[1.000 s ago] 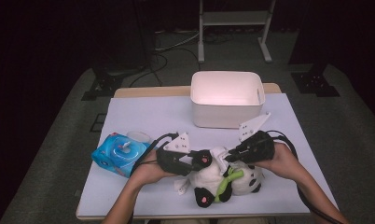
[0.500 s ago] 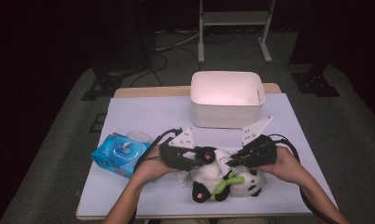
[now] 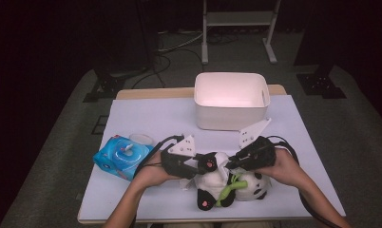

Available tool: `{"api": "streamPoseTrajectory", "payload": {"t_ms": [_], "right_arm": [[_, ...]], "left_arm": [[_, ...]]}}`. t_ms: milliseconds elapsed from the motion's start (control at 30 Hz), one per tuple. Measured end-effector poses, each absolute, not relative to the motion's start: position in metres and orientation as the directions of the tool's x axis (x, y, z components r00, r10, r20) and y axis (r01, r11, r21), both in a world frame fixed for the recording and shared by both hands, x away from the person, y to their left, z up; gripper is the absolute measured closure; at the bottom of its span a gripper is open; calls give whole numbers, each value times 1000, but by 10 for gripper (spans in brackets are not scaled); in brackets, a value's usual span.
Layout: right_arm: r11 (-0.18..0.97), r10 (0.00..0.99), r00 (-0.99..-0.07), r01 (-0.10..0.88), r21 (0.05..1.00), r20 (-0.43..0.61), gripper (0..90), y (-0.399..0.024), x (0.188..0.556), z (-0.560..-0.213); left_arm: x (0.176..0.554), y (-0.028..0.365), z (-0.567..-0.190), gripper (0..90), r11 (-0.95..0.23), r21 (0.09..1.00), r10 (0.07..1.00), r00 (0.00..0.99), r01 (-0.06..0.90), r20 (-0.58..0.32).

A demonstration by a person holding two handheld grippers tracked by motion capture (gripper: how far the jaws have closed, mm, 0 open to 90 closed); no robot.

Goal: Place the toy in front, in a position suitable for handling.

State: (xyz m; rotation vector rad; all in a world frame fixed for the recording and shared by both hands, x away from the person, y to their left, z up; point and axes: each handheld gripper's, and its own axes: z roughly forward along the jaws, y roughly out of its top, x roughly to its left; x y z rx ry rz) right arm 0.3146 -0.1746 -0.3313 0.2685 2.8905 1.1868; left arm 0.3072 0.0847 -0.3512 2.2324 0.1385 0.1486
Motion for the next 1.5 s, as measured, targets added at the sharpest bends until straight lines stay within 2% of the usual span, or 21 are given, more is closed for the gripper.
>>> {"api": "streamPoseTrajectory", "payload": {"t_ms": [633,800,1167,1500], "right_arm": [[674,290,-954,261,691,76,818,-245,312,-332],[667,288,-953,267,696,89,816,-249,311,-339],[697,252,-963,245,674,90,823,-233,307,-350],[698,233,-968,233,677,93,824,-227,305,-352]], "left_arm": [[308,86,-352,563,-617,785,153,987,51,56],[309,85,-351,537,-619,783,154,987,57,50],[308,83,-350,447,-621,780,152,988,72,30],[310,66,-353,299,-639,763,170,985,98,17]]}}
